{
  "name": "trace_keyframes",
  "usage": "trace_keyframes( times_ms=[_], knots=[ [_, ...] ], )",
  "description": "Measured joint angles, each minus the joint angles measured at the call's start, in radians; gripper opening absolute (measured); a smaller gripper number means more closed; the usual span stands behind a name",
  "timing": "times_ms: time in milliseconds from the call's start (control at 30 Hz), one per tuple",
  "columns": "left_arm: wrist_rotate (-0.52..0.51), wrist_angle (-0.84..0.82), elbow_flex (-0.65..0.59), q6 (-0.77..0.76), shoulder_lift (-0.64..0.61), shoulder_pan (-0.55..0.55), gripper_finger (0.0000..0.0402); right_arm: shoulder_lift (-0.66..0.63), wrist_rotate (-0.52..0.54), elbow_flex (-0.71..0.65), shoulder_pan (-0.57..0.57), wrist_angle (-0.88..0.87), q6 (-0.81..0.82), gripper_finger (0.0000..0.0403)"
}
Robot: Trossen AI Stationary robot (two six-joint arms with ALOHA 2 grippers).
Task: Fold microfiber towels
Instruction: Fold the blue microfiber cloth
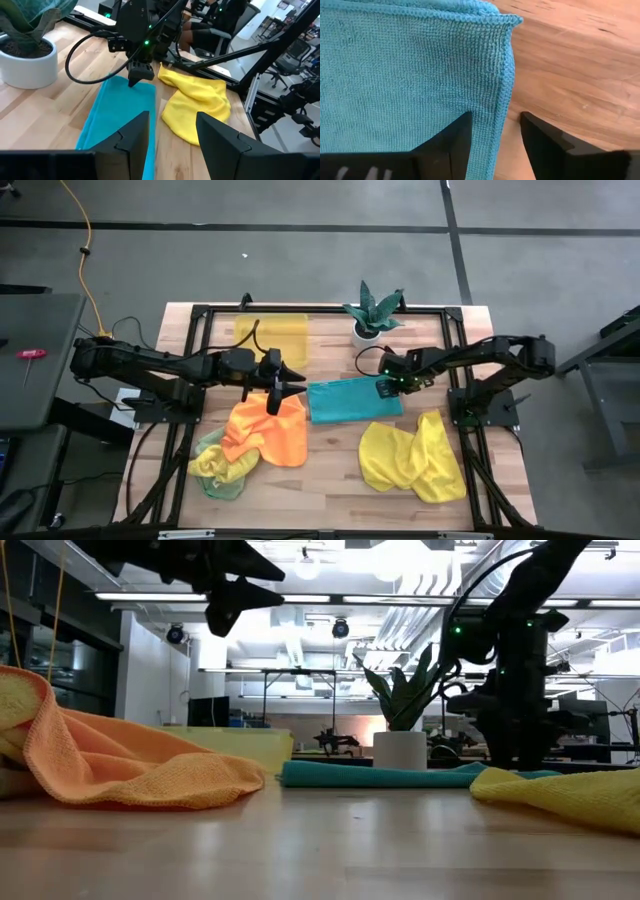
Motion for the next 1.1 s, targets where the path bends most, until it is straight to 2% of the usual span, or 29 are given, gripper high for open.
trace_keyframes(
  times_ms=[200,500,833,1100],
  knots=[
    [-0.001,-0.006,0.0,0.017,0.0,0.0,0.0151,-0.004,0.049,-0.002,0.016,-0.022,0.034,0.0111],
    [-0.023,-0.02,0.0,0.034,0.0,0.0,0.0151,-0.008,0.081,-0.003,0.007,-0.09,0.002,0.0007],
    [-0.023,-0.053,0.001,0.033,0.0,0.0,0.0151,-0.196,0.12,-0.009,-0.041,-0.3,0.002,0.0001],
    [-0.048,-0.048,0.001,0.031,0.0,0.0,0.0151,-0.387,0.167,-0.009,-0.04,-0.418,0.088,0.0001]
  ],
)
